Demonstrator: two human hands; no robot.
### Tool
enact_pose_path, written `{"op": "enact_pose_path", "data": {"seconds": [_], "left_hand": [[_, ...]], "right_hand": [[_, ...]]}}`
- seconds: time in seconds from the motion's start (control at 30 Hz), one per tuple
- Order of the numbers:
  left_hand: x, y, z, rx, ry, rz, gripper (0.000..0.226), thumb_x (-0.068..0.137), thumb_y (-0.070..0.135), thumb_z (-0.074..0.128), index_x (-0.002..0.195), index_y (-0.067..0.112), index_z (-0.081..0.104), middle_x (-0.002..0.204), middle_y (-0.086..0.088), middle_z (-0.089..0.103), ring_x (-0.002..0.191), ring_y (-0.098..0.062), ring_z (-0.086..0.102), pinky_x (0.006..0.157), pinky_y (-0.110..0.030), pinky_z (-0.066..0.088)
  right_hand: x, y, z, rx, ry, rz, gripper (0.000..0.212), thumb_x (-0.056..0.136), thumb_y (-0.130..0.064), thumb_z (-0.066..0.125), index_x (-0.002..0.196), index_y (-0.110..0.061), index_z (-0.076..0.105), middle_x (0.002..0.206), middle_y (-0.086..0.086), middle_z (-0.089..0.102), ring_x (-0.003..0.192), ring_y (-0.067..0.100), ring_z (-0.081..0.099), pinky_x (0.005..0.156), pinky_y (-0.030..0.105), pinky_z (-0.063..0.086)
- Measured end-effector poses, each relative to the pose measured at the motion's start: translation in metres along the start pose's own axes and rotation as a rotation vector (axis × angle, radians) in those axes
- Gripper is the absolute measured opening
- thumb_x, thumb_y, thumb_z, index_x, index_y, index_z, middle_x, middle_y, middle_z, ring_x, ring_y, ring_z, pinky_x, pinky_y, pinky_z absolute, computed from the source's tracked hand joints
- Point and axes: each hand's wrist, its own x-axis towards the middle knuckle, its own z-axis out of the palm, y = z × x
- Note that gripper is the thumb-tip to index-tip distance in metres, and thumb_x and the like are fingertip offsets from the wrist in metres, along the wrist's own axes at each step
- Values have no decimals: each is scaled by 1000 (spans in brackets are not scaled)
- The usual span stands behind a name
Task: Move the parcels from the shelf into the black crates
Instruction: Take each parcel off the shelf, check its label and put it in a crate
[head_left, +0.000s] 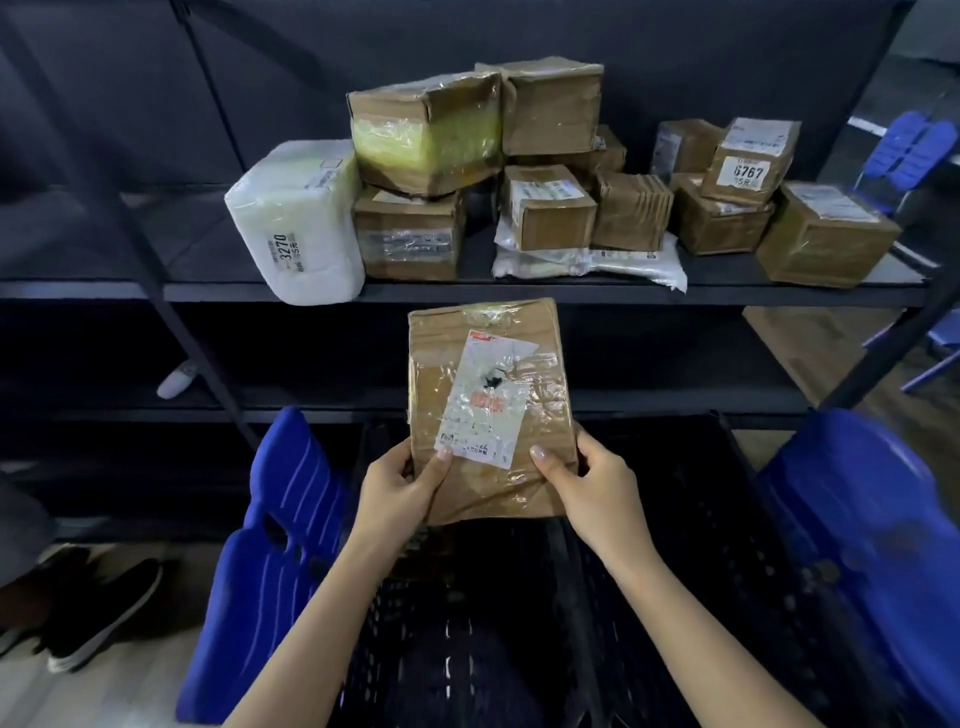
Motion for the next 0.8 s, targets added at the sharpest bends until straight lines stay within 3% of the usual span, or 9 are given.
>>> {"op": "enact_pose_path", "data": {"seconds": [0.07, 0.17, 0.33, 0.43, 0.6, 0.7, 0.8], "left_hand": [[8, -16, -5, 62, -25, -29, 8, 89, 29, 65, 88, 36, 68, 85, 11, 75, 81, -6, 71, 66, -22, 56], [12, -46, -14, 175, -55, -75, 2, 88, 30, 66, 89, 29, 67, 87, 3, 74, 83, -14, 69, 73, -33, 57], [-7, -101, -31, 225, -124, -209, 6, 85, 31, 68, 90, 31, 65, 80, 12, 74, 79, -3, 69, 62, -15, 52], [-21, -136, -41, 296, -139, -314, 7, 86, 25, 69, 85, 25, 63, 78, 6, 73, 77, -8, 69, 68, -24, 56], [-40, -183, -51, 410, -145, -467, 18, 86, 22, 69, 75, 22, 55, 73, 7, 63, 68, -5, 59, 61, -17, 45], [-44, -198, -52, 449, -170, -515, 13, 88, 25, 67, 93, 15, 61, 88, 2, 68, 84, -14, 64, 83, -31, 52], [-49, -214, -50, 496, -155, -581, 37, 89, 30, 64, 118, 8, 57, 115, -9, 65, 112, -27, 59, 97, -34, 45]], "right_hand": [[-2, 12, 14, -13, 17, 37, 26, 86, -40, 65, 111, -36, 63, 89, -21, 70, 83, -9, 64, 66, 4, 45], [-10, 34, 33, -42, 16, 104, 28, 86, -38, 66, 113, -30, 64, 92, -17, 71, 88, -5, 64, 72, 9, 45], [-38, 74, 68, -46, -78, 248, 44, 86, -38, 65, 127, -26, 57, 106, -17, 69, 101, -3, 63, 87, 18, 50], [-54, 101, 89, -104, -182, 342, 57, 87, -44, 63, 137, -19, 49, 119, -10, 66, 110, 4, 60, 98, 30, 48], [-74, 133, 118, -191, -306, 481, 78, 88, -49, 59, 148, -9, 29, 148, 3, 42, 136, 16, 39, 109, 25, 32], [-79, 146, 129, -198, -336, 539, 81, 88, -48, 59, 149, -7, 24, 151, 7, 36, 139, 19, 35, 110, 28, 30], [-84, 163, 139, -219, -367, 562, 79, 89, -46, 60, 149, -7, 26, 150, 6, 37, 138, 19, 36, 109, 28, 31]]}}
